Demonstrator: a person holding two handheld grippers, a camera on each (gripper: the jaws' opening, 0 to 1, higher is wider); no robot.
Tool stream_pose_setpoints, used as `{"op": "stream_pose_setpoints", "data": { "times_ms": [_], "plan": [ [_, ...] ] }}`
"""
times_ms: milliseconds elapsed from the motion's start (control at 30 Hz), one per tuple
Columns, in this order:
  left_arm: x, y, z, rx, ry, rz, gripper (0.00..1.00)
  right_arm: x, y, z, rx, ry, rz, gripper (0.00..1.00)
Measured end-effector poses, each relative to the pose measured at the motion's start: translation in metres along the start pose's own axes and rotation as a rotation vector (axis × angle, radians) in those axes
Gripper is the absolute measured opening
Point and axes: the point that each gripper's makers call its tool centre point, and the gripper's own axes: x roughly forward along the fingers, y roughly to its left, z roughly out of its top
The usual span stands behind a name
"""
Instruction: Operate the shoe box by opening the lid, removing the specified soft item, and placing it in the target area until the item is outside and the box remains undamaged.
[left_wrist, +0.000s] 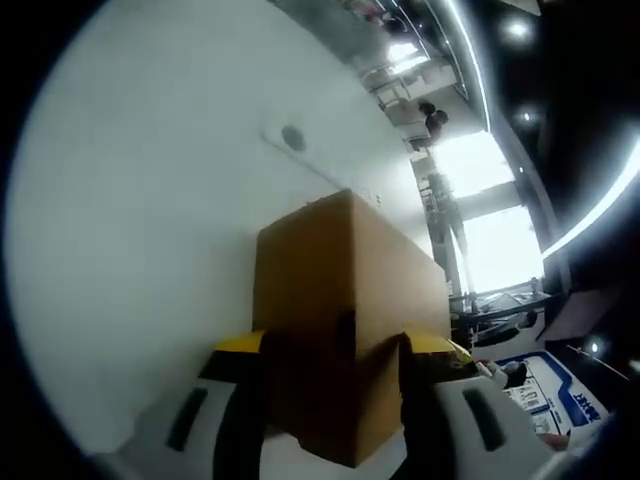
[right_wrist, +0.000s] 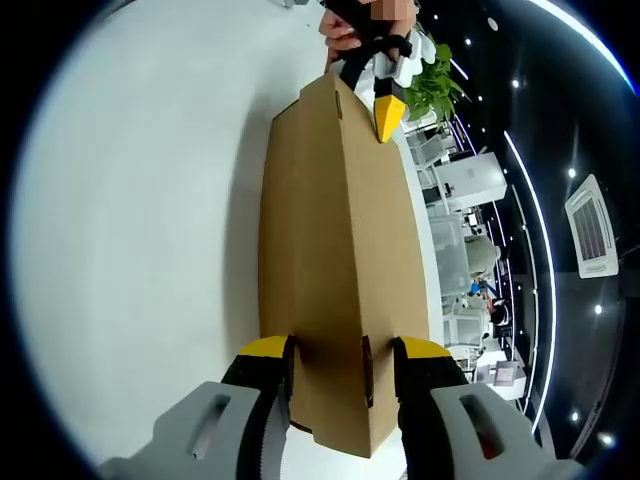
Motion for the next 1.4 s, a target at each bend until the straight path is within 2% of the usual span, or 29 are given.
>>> {"op": "stream_pose_setpoints", "data": {
  "times_ms": [133, 267, 433, 567, 700, 767, 867, 1067, 1100, 1133, 1167, 1233, 1300, 1333, 1400],
  "plan": [
    [-0.003, 0.0, 0.003, -0.026, -0.018, -0.005, 0.57, 0.0, 0.0, 0.0, 0.005, -0.001, 0.001, 0.4],
    [-0.007, -0.001, 0.009, -0.03, -0.044, -0.001, 0.67, 0.0, 0.0, 0.001, 0.006, -0.001, 0.0, 0.4],
    [-0.014, -0.005, 0.018, 0.002, -0.101, 0.006, 0.83, 0.0, 0.0, 0.0, 0.009, 0.0, 0.001, 0.39],
    [-0.022, -0.008, 0.027, 0.043, -0.145, 0.012, 0.89, 0.0, 0.0, 0.0, 0.008, 0.0, 0.001, 0.39],
    [-0.036, -0.022, 0.036, 0.097, -0.212, -0.005, 0.94, -0.001, 0.0, 0.0, 0.012, 0.0, 0.005, 0.39],
    [-0.04, -0.023, 0.046, 0.117, -0.246, -0.013, 0.96, 0.0, 0.0, 0.0, 0.013, 0.0, 0.006, 0.39],
    [-0.054, -0.026, 0.052, 0.169, -0.271, -0.001, 0.98, 0.0, 0.0, 0.0, 0.012, -0.002, 0.009, 0.39],
    [-0.094, -0.053, 0.065, 0.419, -0.415, 0.07, 0.99, 0.0, 0.0, 0.0, 0.01, -0.001, 0.012, 0.39],
    [-0.097, -0.055, 0.064, 0.436, -0.42, 0.076, 0.99, 0.0, 0.0, 0.0, 0.011, -0.001, 0.012, 0.39],
    [-0.108, -0.071, 0.06, 0.541, -0.429, 0.105, 0.99, 0.0, 0.0, 0.0, 0.011, -0.001, 0.013, 0.39],
    [-0.11, -0.069, 0.063, 0.572, -0.43, 0.113, 0.99, 0.0, 0.0, 0.0, 0.012, -0.001, 0.013, 0.39],
    [-0.116, -0.079, 0.061, 0.709, -0.421, 0.141, 0.99, 0.0, 0.0, 0.0, 0.011, -0.002, 0.014, 0.39],
    [-0.117, -0.085, 0.057, 0.77, -0.411, 0.147, 0.99, 0.0, 0.0, 0.001, 0.011, -0.002, 0.015, 0.39],
    [-0.12, -0.096, 0.046, 0.897, -0.39, 0.171, 0.99, 0.0, -0.001, 0.001, 0.01, -0.003, 0.015, 0.39],
    [-0.116, -0.107, 0.036, 1.018, -0.355, 0.192, 0.99, 0.0, -0.001, 0.001, 0.009, -0.004, 0.015, 0.39]
  ]
}}
